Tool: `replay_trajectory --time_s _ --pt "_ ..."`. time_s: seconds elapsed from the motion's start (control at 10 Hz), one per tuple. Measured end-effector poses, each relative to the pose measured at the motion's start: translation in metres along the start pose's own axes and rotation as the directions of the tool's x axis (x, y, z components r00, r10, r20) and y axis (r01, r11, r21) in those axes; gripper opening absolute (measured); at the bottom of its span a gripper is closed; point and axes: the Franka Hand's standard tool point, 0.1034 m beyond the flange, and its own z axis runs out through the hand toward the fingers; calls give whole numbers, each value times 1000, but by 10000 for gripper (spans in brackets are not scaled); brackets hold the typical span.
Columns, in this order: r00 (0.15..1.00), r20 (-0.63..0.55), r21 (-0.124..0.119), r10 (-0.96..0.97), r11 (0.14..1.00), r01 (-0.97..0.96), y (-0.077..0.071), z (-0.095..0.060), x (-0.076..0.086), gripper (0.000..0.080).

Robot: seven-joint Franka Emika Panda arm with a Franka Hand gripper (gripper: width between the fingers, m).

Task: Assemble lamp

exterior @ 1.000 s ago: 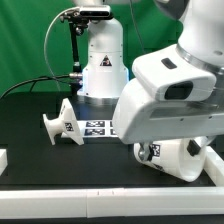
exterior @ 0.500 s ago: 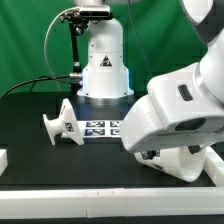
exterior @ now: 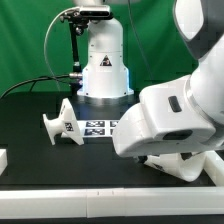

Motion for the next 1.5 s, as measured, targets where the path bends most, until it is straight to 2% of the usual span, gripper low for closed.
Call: replay_trajectory --time_s 0.2,0.3,0.4,0.5,0.6,0.7,0.8,1.1,1.2,1.3,1.4,1.5 --pt "1000 -2 0 -1 1000 1 0 0 0 672" --pt "1000 -2 0 -1 1000 1 0 0 0 497" --pt "1000 -2 0 -1 1000 1 0 0 0 497" --pt "1000 -2 0 -1 1000 1 0 0 0 297" --pt "1000 -2 0 -1 1000 1 0 0 0 161" --pt "1000 -5 -1 -24 1000 24 1 -1 1 161" --pt "996 -17 -1 -92 996 92 4 -4 1 40" --pt "949 -27 14 -314 949 315 28 -9 -4 40" --pt "917 -52 0 -396 918 397 31 -16 -5 40" --pt "885 -119 -40 -450 893 448 32 -24 -2 40" --pt "885 -155 -54 -439 898 436 33 -23 -9 40" --pt "887 -133 -41 -441 897 440 32 -17 -14 40"
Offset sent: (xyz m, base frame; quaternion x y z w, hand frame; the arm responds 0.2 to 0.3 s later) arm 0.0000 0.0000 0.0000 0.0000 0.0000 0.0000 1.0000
